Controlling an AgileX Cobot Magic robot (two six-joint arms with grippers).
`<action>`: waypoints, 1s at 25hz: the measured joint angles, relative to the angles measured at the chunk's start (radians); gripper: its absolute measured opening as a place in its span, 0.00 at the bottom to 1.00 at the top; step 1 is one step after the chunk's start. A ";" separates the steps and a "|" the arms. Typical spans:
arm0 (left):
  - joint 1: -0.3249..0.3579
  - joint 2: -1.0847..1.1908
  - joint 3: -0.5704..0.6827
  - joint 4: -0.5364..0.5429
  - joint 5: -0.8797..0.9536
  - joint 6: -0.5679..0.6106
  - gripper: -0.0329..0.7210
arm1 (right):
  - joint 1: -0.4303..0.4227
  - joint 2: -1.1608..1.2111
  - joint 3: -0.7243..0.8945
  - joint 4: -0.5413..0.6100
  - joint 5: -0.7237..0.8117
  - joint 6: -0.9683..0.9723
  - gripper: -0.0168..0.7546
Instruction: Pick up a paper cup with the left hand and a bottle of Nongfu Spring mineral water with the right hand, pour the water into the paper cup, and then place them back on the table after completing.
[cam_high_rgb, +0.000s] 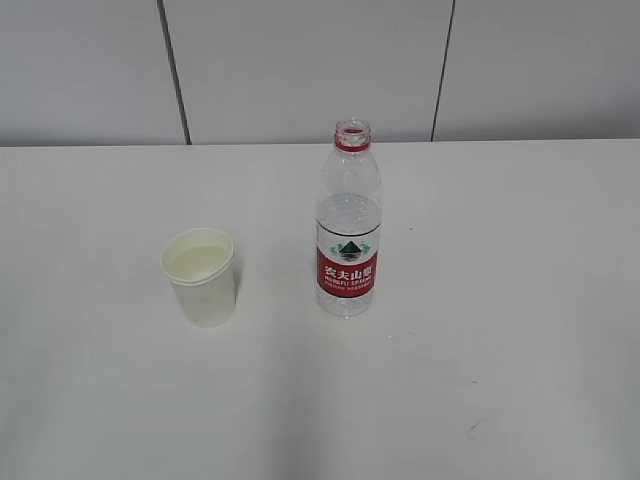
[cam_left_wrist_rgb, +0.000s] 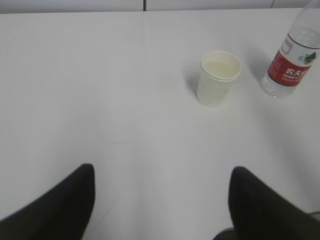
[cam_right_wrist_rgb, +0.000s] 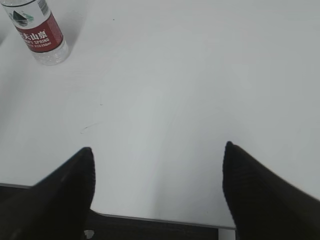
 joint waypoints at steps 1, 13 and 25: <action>0.000 0.000 0.000 0.000 0.000 0.000 0.72 | 0.000 0.000 0.000 0.000 0.000 0.000 0.78; 0.000 0.000 0.000 0.000 0.000 0.000 0.71 | 0.000 0.000 0.000 0.000 0.000 0.000 0.78; 0.000 0.000 0.000 -0.004 0.000 0.000 0.71 | 0.000 0.000 0.000 0.000 0.000 0.000 0.78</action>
